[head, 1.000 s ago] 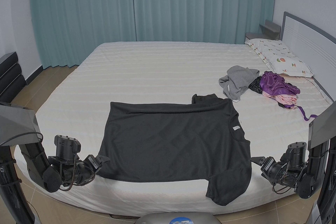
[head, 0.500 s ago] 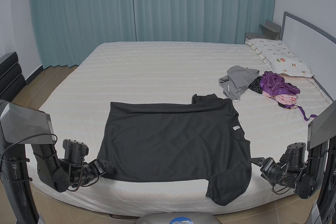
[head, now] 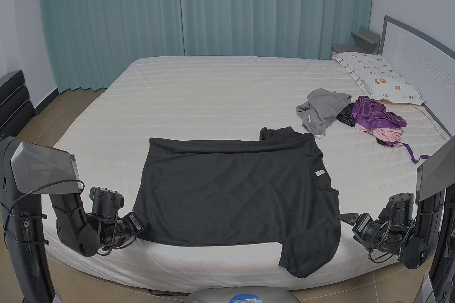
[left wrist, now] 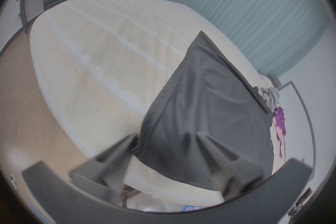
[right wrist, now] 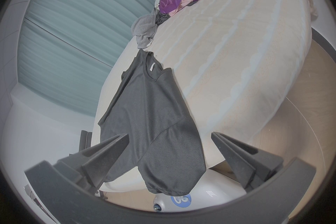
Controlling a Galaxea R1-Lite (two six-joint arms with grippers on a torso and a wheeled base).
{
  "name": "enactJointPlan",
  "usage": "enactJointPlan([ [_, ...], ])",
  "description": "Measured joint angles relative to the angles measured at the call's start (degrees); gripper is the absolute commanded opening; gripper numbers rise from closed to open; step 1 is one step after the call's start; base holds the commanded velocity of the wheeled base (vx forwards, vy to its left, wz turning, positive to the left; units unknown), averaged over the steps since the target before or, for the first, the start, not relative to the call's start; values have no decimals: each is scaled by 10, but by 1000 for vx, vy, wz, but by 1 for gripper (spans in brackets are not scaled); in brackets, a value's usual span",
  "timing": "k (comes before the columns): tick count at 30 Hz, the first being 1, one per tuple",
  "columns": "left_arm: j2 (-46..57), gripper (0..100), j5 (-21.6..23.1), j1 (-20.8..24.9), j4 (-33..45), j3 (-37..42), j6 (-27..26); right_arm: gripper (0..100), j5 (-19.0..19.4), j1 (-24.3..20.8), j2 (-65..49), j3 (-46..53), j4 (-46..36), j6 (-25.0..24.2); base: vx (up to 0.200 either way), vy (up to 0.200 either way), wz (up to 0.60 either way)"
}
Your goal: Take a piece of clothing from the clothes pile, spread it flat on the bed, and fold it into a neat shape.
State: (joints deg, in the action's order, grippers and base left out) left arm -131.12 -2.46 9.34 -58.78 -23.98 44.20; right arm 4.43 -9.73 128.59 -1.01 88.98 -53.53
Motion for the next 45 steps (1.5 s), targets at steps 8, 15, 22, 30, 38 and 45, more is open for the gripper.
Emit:
enactJointPlan([
  [8, 5, 0, -10, -6, -3, 21, 49, 100, -1, -1, 5, 0, 0, 12, 0, 0, 0],
  [15, 8, 0, -11, -9, -9, 27, 50, 100, -1, -2, 16, 0, 0, 46, 0, 0, 0],
  [22, 9, 0, -10, -9, -14, 33, 51, 100, -1, 3, 44, -12, 0, 76, 0, 0, 0],
  [30, 10, 0, -8, -9, -21, 39, 51, 100, -2, -6, 75, -63, 0, 103, 0, 0, 0],
  [38, 10, 0, -8, -9, -25, 42, 50, 100, -2, -10, 98, -115, -22, 114, 0, 0, 0],
  [45, 10, 0, -8, -9, -25, 43, 50, 0, -2, -7, 99, -159, -78, 118, 0, 0, 0],
])
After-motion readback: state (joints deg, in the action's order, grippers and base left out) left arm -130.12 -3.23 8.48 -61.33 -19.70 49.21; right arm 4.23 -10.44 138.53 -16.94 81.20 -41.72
